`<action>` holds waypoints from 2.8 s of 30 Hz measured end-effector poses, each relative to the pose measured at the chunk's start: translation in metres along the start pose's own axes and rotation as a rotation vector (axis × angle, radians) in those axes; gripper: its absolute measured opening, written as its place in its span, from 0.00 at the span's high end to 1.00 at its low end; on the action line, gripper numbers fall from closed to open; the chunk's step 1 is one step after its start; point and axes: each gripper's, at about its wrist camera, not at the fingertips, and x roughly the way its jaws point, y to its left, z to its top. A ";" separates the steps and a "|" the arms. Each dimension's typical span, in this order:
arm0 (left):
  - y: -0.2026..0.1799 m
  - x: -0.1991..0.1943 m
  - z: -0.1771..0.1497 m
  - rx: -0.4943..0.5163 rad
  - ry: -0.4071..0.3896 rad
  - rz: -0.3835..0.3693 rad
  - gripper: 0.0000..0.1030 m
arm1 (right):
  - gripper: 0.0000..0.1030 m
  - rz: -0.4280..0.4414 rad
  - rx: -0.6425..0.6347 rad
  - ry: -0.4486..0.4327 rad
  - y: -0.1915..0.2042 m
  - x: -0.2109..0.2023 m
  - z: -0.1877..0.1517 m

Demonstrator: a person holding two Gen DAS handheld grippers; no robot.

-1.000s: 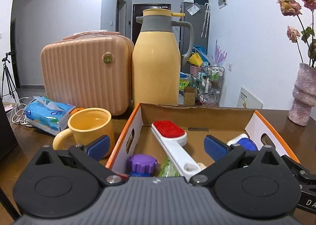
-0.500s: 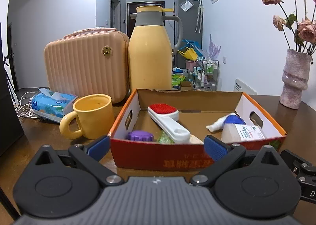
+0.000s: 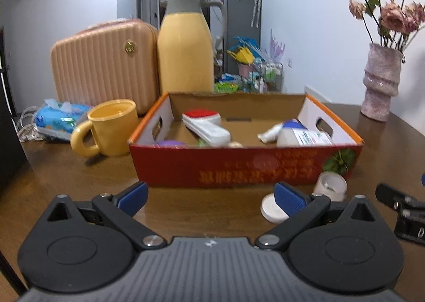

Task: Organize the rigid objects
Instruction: 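Withdraw both grippers toward the white cap and clear cup on the table, then grasp the white round cap with the left gripper, then grasp the clear round cup with the right gripper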

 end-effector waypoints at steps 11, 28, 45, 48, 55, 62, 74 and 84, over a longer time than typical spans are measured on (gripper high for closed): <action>-0.026 0.029 -0.015 0.043 0.113 -0.040 0.00 | 0.00 -0.053 0.028 0.045 -0.007 0.009 -0.001; -0.058 0.070 -0.008 0.016 0.176 -0.047 0.01 | 0.00 -0.129 0.113 0.116 -0.023 0.026 -0.004; -0.065 0.071 -0.008 0.043 0.173 -0.105 0.61 | 0.00 -0.128 0.108 0.137 -0.021 0.030 -0.005; -0.060 0.067 -0.006 0.035 0.160 -0.107 0.61 | 0.00 -0.124 0.113 0.136 -0.022 0.031 -0.006; -0.045 0.054 0.000 0.018 0.110 -0.099 0.61 | 0.00 -0.089 0.123 0.132 -0.021 0.035 -0.007; -0.014 0.048 0.002 -0.019 0.094 -0.063 0.61 | 0.00 -0.034 0.099 0.109 -0.006 0.037 -0.007; 0.042 0.038 0.003 -0.062 0.071 -0.004 0.61 | 0.03 -0.015 0.026 0.106 0.034 0.057 0.000; 0.081 0.033 0.006 -0.100 0.059 0.028 0.61 | 0.10 -0.045 0.060 0.194 0.047 0.088 0.004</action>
